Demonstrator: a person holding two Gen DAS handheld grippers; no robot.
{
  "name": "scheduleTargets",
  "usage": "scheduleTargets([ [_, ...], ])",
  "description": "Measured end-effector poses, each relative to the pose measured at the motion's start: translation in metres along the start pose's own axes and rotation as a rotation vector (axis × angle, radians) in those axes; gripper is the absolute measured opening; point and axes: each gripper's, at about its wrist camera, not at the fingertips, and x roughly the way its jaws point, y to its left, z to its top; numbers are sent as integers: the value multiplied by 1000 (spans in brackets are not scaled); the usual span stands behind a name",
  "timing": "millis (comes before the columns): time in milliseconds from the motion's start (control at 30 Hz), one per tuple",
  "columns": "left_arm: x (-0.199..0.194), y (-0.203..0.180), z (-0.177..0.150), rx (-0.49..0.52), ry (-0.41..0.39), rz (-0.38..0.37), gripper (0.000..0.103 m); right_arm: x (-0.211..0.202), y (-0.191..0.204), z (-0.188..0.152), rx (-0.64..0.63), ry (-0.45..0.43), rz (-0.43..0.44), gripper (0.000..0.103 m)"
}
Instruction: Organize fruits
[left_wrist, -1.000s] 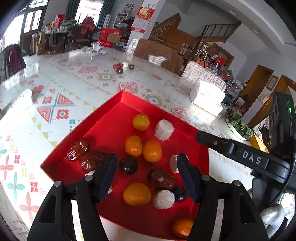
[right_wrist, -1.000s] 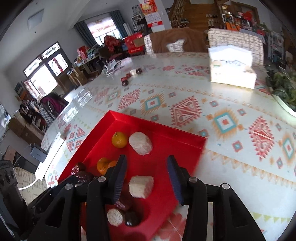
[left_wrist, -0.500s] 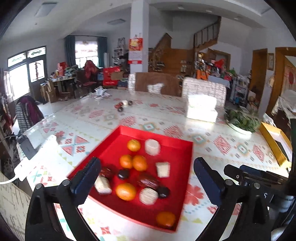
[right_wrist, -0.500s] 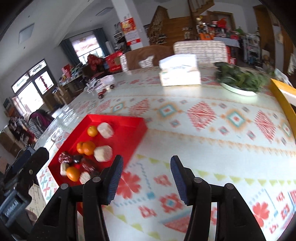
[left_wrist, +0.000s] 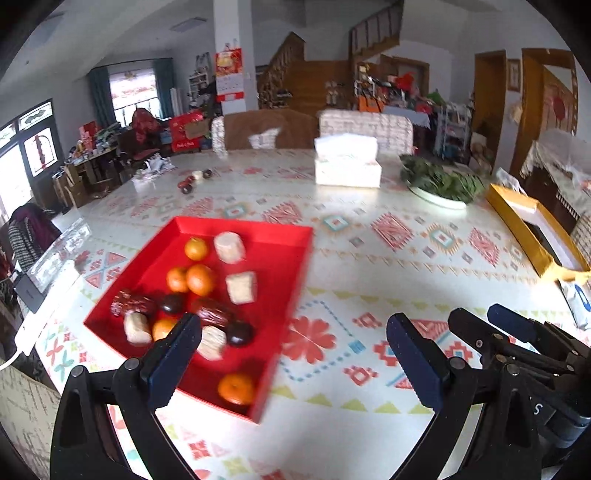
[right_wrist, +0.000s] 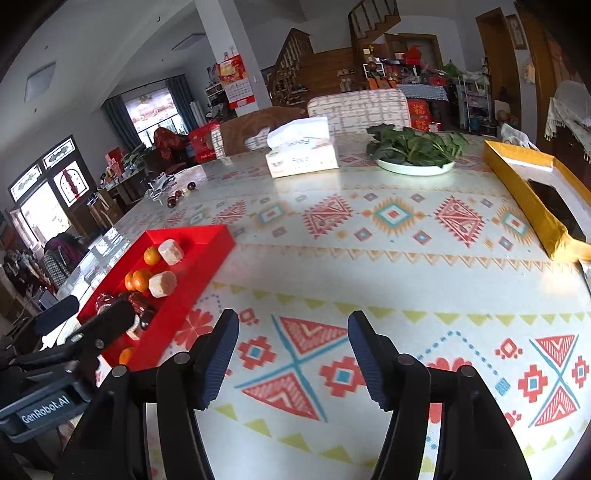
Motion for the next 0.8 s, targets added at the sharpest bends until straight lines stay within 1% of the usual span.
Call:
scheduleTargets([
  [167,7,-17,-3,22,24,-10,100,-1,-15,-4,25,6,2,67],
  [400,17,-28,-6,34,55,-17,100,2,-29,-6,58,15,-1,68],
  [567,19,-29,-6,38,59,-24,100,4,-34,-6,74,25,-2,68],
  [800,22,-24,-6,24,63,-33,100,8,-32,-6,64,30,-15,69],
])
